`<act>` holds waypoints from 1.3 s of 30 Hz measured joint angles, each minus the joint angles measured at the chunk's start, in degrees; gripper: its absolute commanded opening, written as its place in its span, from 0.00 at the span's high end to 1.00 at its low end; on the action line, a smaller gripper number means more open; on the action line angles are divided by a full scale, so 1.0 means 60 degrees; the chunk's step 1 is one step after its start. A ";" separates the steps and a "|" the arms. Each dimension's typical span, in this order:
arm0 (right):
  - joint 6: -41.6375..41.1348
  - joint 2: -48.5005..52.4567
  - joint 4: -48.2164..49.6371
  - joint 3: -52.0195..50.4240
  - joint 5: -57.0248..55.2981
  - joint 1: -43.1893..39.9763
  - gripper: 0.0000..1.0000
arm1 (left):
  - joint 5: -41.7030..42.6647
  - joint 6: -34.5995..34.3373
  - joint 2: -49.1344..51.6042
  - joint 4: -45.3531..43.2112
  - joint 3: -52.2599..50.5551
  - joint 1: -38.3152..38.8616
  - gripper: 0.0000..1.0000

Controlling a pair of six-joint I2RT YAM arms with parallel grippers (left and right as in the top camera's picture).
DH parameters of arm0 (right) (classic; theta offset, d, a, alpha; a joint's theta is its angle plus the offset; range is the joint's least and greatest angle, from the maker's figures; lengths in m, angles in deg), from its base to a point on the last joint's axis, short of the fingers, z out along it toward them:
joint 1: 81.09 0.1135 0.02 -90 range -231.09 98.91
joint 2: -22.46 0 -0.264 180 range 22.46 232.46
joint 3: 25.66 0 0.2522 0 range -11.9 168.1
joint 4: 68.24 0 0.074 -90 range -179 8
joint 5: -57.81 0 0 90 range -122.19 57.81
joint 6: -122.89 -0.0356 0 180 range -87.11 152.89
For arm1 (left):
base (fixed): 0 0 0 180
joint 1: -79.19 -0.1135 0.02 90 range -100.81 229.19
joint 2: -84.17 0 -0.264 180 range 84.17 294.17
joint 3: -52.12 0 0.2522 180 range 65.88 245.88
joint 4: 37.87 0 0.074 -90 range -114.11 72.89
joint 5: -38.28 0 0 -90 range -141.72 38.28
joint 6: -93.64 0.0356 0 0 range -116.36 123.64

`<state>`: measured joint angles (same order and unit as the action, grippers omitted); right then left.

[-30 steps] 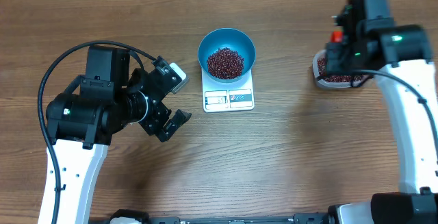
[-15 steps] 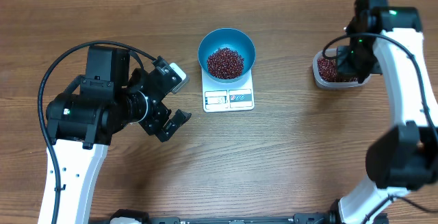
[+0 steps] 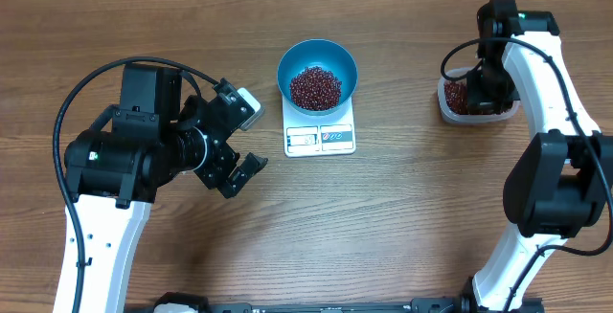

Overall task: Scoop item into bowl and weigh 150g on scale
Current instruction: 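Drag the red scoop through the beans in the tub to fill it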

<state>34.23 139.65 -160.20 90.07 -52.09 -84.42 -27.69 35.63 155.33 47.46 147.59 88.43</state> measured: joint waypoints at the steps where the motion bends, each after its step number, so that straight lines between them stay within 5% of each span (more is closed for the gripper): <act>1: 0.0022 0.0000 0.0098 0.0000 -0.0102 0.0000 0.96 | 0.0000 0.0000 0.0000 0.0004 0.0000 0.0000 0.00; 22: 0.0794 0.0601 0.0277 0.0000 -0.0885 0.0029 0.96 | 0.0000 0.0000 0.0000 0.0004 0.0000 0.0000 0.00; 39: 0.1486 0.0874 0.0171 0.0055 0.0798 0.0004 0.97 | 0.0000 0.0000 0.0000 0.0004 0.0000 0.0000 0.00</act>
<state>43.15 144.89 -159.17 90.40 -47.30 -84.40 -27.69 35.63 155.33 47.48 147.59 88.43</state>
